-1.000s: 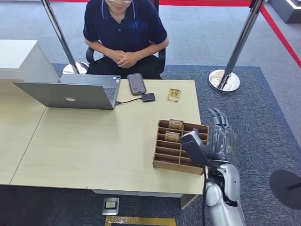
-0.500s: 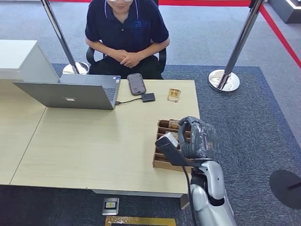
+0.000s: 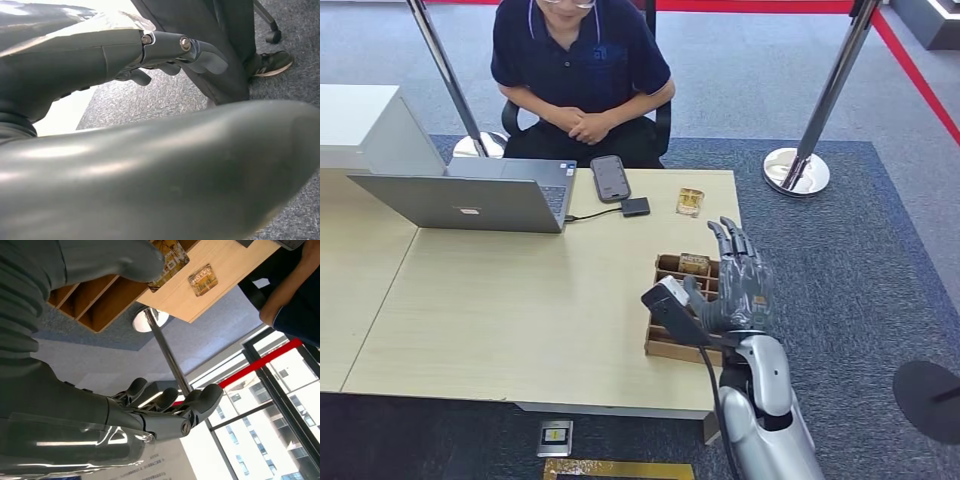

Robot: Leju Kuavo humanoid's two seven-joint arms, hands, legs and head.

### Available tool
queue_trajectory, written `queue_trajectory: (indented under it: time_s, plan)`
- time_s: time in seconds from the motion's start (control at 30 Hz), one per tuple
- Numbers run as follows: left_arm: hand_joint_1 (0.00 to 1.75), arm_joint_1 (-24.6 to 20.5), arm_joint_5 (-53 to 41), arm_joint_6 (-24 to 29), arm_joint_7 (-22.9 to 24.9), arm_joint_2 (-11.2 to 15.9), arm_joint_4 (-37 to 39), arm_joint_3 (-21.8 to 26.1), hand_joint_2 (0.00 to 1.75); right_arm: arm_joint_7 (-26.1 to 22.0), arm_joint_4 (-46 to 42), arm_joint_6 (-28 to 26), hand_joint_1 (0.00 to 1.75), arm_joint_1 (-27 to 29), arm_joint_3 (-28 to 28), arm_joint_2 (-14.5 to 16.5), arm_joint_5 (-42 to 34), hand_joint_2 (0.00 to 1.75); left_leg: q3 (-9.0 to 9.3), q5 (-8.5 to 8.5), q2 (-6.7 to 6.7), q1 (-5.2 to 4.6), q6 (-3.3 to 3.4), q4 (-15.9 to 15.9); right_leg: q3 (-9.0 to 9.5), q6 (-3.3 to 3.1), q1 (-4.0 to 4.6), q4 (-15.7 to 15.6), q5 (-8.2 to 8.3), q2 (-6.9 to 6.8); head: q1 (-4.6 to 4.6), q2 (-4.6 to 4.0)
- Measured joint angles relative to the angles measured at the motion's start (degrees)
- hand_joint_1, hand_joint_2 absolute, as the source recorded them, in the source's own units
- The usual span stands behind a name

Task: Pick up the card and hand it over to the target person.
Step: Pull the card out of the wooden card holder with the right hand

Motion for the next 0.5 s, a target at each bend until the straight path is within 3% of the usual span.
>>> queue_trajectory:
  time_s: [0.13, 0.3, 0.5]
  plan:
    - [0.0, 0.0, 0.2, 0.1, 0.4, -0.1, 0.0, 0.0, 0.0, 0.6, 1.6, -0.1, 0.63, -0.6, 0.4, 0.3, 0.6, 1.75, -0.01, 0.01, 0.02, 0.0, 0.0, 0.0, -0.01, 0.0, 0.0, 0.0, 0.02, 0.01, 0.0, 0.0]
    - [0.0, 0.0, 0.4, 0.3, 0.7, -0.1, 0.0, 0.0, 0.0, 1.3, 3.9, -0.2, 1.0, -1.7, 1.2, 0.6, 1.4, 1.75, 0.0, 0.0, 0.03, 0.01, 0.0, 0.0, 0.0, 0.0, 0.01, 0.0, 0.02, 0.03, 0.0, 0.0]
    - [0.0, 0.0, 0.1, 0.1, 0.8, 0.0, 0.0, -0.2, 0.0, 2.1, 6.1, 0.0, 1.01, -2.9, 1.1, 1.0, 1.4, 1.75, 0.01, 0.0, 0.02, 0.0, 0.0, 0.0, 0.01, 0.0, 0.0, 0.0, 0.01, 0.02, 0.0, 0.0]
